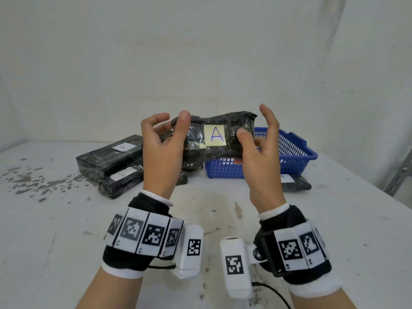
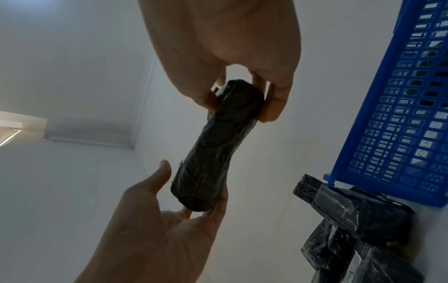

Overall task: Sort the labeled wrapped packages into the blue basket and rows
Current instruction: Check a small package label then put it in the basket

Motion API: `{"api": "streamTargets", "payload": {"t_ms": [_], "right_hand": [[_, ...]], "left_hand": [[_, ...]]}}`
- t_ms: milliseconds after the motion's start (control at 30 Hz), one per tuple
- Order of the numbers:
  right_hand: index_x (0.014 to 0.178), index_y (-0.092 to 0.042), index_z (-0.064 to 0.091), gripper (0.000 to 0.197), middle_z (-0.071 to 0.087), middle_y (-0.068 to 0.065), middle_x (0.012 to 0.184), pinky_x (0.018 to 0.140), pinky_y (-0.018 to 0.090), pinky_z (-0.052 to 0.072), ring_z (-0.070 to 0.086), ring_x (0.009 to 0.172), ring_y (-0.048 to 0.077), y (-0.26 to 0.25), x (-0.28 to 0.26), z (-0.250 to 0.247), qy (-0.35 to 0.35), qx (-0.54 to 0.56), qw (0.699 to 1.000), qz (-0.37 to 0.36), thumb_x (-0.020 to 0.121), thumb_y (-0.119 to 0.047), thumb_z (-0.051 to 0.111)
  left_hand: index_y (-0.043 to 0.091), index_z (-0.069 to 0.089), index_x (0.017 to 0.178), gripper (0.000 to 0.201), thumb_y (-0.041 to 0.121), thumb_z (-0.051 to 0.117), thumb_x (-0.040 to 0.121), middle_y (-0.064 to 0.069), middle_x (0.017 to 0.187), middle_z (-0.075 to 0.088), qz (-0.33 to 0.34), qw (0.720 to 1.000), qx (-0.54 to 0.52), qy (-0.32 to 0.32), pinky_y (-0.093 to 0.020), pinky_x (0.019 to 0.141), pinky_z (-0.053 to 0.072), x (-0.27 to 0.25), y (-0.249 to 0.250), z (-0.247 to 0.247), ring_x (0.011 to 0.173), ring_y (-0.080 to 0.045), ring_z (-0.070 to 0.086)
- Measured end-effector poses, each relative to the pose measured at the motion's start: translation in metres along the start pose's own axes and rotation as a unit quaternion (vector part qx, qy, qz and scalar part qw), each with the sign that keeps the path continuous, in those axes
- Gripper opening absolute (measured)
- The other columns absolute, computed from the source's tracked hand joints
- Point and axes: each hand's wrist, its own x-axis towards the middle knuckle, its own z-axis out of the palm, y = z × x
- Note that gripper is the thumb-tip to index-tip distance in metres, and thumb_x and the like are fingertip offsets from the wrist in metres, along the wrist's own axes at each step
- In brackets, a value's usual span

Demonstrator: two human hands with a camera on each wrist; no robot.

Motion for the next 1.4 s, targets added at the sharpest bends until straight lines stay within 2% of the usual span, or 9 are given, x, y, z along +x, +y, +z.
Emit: {"api": "streamTargets", "payload": {"t_ms": [67,167,333,567,833,1067,1167,1300,1400], "right_hand": [[0.140,-0.054,0.041,0.050,0.064,0.029,0.099,0.092,0.049,0.056,0.064,0.088,0.028,0.000,0.001,-0.001,-0.017,0.002,1.000,0.000,0.102,-0.023,0.053],[0.131,-0.048,0.055,0.040,0.066,0.025,0.106,0.096,0.054,0.053,0.064,0.104,0.042,-0.002,0.005,-0.004,-0.051,0.013,0.998,0.030,0.103,-0.021,0.053],[0.133,-0.041,0.055,0.049,0.068,0.007,0.117,0.084,0.026,0.059,0.070,0.101,0.015,-0.003,0.006,-0.009,-0.104,-0.007,0.994,0.037,0.095,-0.013,0.066],[0.142,-0.039,0.046,0.071,0.071,0.003,0.120,0.098,0.036,0.056,0.070,0.108,0.015,-0.005,0.007,-0.013,-0.121,0.002,0.992,0.020,0.083,-0.016,0.079],[0.137,-0.035,0.049,0.062,0.071,0.000,0.118,0.088,0.024,0.056,0.071,0.105,0.011,-0.004,0.006,-0.012,-0.132,0.004,0.991,-0.013,0.087,-0.009,0.074],[0.133,-0.038,0.055,0.043,0.071,0.006,0.117,0.094,0.032,0.057,0.070,0.106,0.015,0.001,0.008,-0.010,-0.112,0.003,0.993,-0.021,0.096,-0.018,0.066],[0.130,-0.040,0.057,0.040,0.071,0.007,0.116,0.093,0.038,0.058,0.070,0.105,0.019,0.002,0.009,-0.012,-0.110,-0.015,0.994,-0.023,0.095,-0.025,0.067],[0.121,-0.053,0.059,0.034,0.069,0.001,0.118,0.082,0.036,0.059,0.067,0.107,0.023,0.003,0.009,-0.013,-0.117,-0.034,0.992,-0.015,0.090,-0.041,0.069],[0.121,-0.047,0.063,0.031,0.068,0.002,0.119,0.071,0.028,0.057,0.067,0.108,0.025,0.003,0.010,-0.013,-0.118,-0.025,0.993,-0.009,0.093,-0.034,0.069]], "left_hand": [[0.019,0.049,0.112,0.034,0.032,0.068,0.087,-0.006,0.113,0.063,0.020,1.000,-0.009,-0.011,-0.023,0.076,0.054,-0.001,0.001,0.002,0.081,0.001,0.066],[0.019,0.054,0.113,0.033,0.037,0.065,0.087,-0.007,0.104,0.069,0.042,0.999,0.002,-0.008,-0.032,0.079,0.056,-0.001,0.001,0.002,0.087,-0.008,0.068],[0.023,0.057,0.126,0.044,0.042,0.061,0.088,0.001,0.108,0.069,0.028,0.999,0.023,-0.037,-0.040,0.093,0.054,0.005,-0.002,-0.005,0.099,-0.012,0.066],[0.024,0.047,0.140,0.072,0.053,0.068,0.077,0.005,0.129,0.062,0.036,0.992,0.088,-0.078,-0.042,0.102,0.048,0.006,-0.005,-0.007,0.118,-0.011,0.059],[0.023,0.042,0.139,0.069,0.035,0.076,0.081,0.004,0.127,0.061,0.021,0.991,0.107,-0.075,-0.040,0.101,0.049,0.005,-0.007,-0.007,0.115,-0.009,0.060],[0.032,0.048,0.112,0.035,0.027,0.071,0.087,-0.002,0.098,0.072,-0.010,0.996,0.069,-0.047,-0.046,0.085,0.057,0.006,-0.004,-0.006,0.085,-0.017,0.071],[0.030,0.050,0.117,0.033,0.029,0.068,0.089,-0.003,0.090,0.072,-0.019,0.997,0.062,-0.042,-0.045,0.081,0.058,0.007,-0.003,-0.008,0.078,-0.015,0.070],[0.031,0.052,0.129,0.062,0.052,0.068,0.072,-0.003,0.118,0.067,-0.038,0.996,0.066,-0.049,-0.048,0.095,0.052,0.007,-0.002,-0.007,0.109,-0.021,0.065],[0.024,0.058,0.123,0.056,0.051,0.066,0.075,0.002,0.113,0.069,-0.042,0.995,0.070,-0.060,-0.046,0.097,0.050,0.006,-0.002,-0.007,0.107,-0.018,0.065]]}}
